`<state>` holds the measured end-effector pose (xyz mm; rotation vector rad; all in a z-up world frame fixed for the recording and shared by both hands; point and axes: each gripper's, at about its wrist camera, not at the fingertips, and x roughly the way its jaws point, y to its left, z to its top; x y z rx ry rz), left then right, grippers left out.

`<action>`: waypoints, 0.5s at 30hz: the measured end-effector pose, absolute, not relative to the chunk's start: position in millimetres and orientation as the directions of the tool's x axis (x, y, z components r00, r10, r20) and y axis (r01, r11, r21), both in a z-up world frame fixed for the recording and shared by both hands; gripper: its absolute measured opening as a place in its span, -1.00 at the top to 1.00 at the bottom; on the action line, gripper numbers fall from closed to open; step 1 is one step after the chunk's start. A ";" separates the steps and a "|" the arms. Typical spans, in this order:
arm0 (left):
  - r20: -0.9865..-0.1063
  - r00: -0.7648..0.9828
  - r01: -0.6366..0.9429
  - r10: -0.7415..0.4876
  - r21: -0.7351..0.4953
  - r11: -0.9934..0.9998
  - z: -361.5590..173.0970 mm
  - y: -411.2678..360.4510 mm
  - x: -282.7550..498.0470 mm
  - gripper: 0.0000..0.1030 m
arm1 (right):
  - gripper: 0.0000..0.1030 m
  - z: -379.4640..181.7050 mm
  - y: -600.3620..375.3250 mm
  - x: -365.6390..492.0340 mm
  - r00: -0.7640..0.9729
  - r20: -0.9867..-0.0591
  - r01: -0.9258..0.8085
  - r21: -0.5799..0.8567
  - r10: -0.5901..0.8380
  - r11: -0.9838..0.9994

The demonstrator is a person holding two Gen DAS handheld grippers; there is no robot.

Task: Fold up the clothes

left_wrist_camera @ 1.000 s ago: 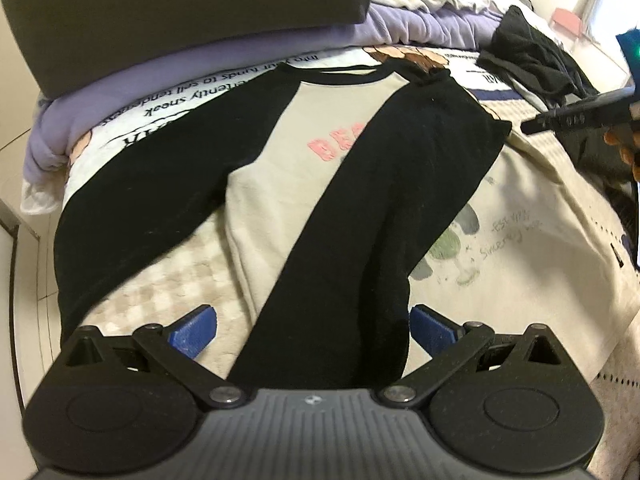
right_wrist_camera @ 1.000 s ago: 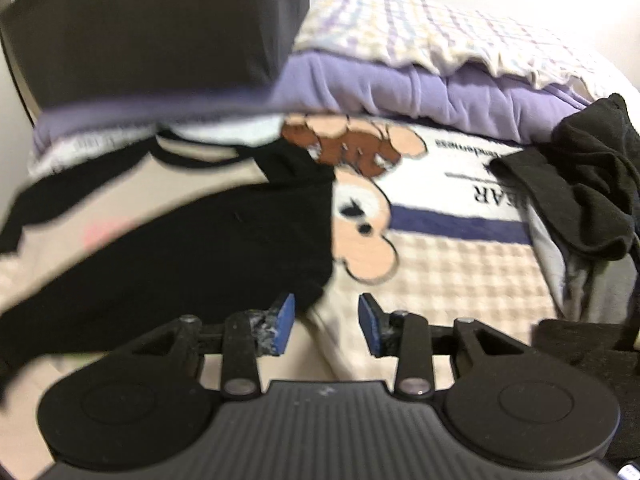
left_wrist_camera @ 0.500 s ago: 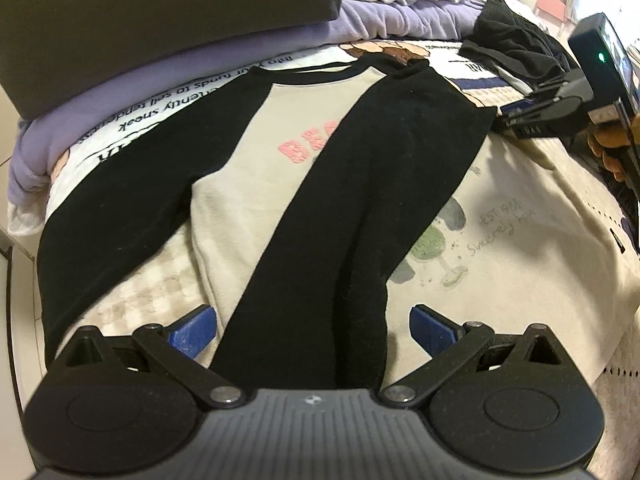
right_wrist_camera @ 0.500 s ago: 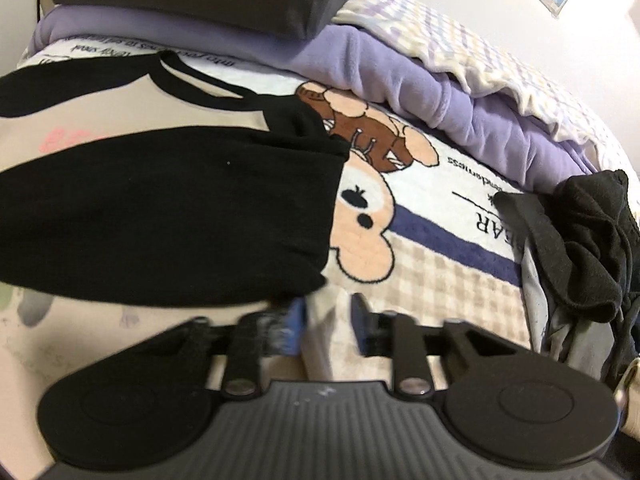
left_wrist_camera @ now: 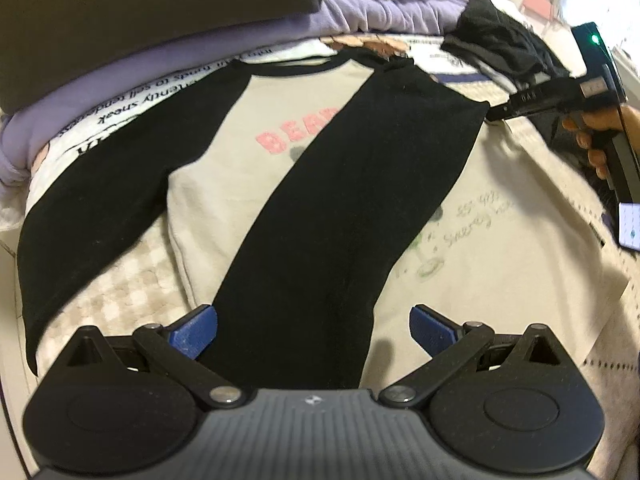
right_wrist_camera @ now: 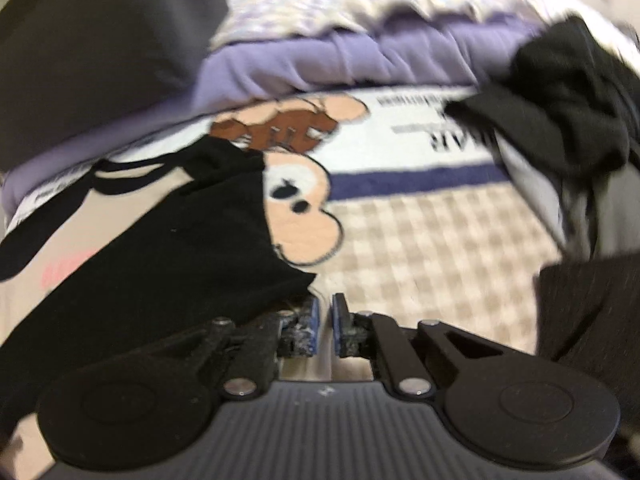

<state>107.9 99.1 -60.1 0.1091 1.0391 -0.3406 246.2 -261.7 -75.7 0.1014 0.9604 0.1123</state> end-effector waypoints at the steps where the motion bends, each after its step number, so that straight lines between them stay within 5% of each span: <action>1: -0.863 0.455 0.331 -0.220 -0.066 0.941 -62.6 98.1 108.0 -0.99 | 0.79 -78.8 -258.8 246.0 0.561 -0.816 -0.052 0.138 0.143 0.989; 4: -0.868 0.452 0.346 -0.208 -0.045 0.937 -66.0 94.6 107.8 -0.99 | 0.54 -73.4 -251.6 245.0 0.551 -0.822 -0.083 0.120 0.146 0.989; 15: -0.861 0.463 0.338 -0.210 -0.047 0.940 -65.9 93.4 108.6 -0.99 | 0.48 -32.9 -245.7 244.0 0.525 -0.823 -0.147 0.162 0.216 0.976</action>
